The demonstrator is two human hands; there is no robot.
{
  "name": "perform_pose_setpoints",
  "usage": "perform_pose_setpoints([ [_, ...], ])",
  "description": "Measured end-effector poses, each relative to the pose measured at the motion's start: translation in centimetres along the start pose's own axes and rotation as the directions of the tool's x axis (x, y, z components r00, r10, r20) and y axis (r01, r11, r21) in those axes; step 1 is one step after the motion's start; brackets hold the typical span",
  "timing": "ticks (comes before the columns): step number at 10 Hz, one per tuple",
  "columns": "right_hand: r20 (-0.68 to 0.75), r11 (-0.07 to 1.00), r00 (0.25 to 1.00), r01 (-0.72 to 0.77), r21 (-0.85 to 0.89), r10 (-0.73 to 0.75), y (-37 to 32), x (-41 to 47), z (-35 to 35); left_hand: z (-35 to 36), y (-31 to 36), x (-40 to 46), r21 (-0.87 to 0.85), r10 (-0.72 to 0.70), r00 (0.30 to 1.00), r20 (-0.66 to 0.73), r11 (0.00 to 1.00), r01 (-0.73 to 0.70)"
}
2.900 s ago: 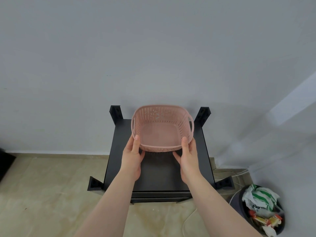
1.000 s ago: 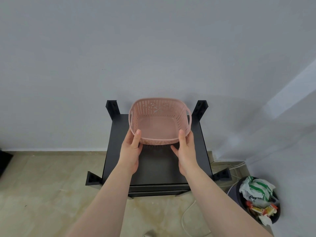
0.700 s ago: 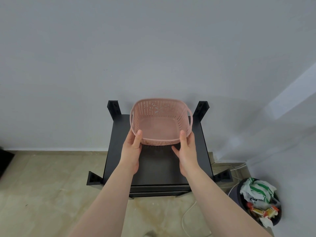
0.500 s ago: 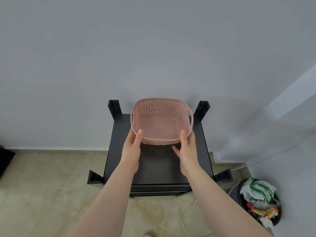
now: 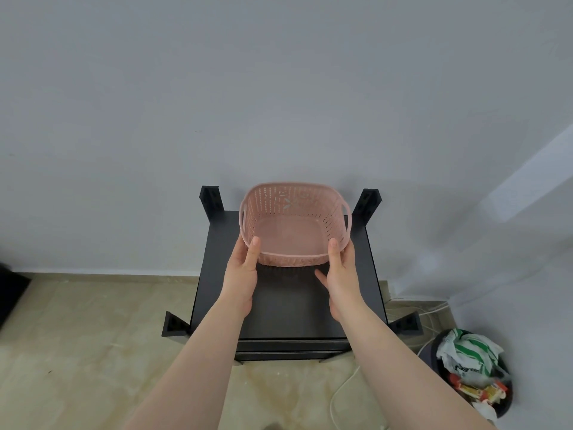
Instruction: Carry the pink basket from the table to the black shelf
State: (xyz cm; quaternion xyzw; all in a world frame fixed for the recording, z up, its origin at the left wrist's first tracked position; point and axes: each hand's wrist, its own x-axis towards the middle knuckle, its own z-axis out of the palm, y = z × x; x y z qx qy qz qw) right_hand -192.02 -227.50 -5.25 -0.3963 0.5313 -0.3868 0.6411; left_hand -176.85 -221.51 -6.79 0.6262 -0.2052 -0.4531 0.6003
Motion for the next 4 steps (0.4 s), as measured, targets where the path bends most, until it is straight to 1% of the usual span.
perform_pose_setpoints([
  [1, 0.007, 1.0, 1.0, 0.006, -0.023, -0.006, -0.3, 0.0, 0.1, -0.1, 0.3, 0.0, 0.025, -0.001, 1.0, -0.002, 1.0, 0.001],
  [2, 0.01, 0.999, 1.0, 0.004, -0.041, -0.003, -0.6, 0.0, 0.2, -0.2, 1.0, -0.3, 0.043, -0.032, 0.999, -0.019, 0.999, 0.033],
  [3, -0.009, 0.998, 1.0, -0.01, -0.066, 0.009, -0.6, 0.1, 0.0, -0.2, 1.8, -0.7, 0.048, -0.046, 0.998, -0.04, 0.998, 0.047],
  [4, -0.062, 0.994, 0.997, -0.055, -0.095, 0.049, -0.4, 0.6, -0.7, -0.4, 2.6, -1.3, 0.056, -0.085, 0.994, -0.073, 0.994, 0.089],
])
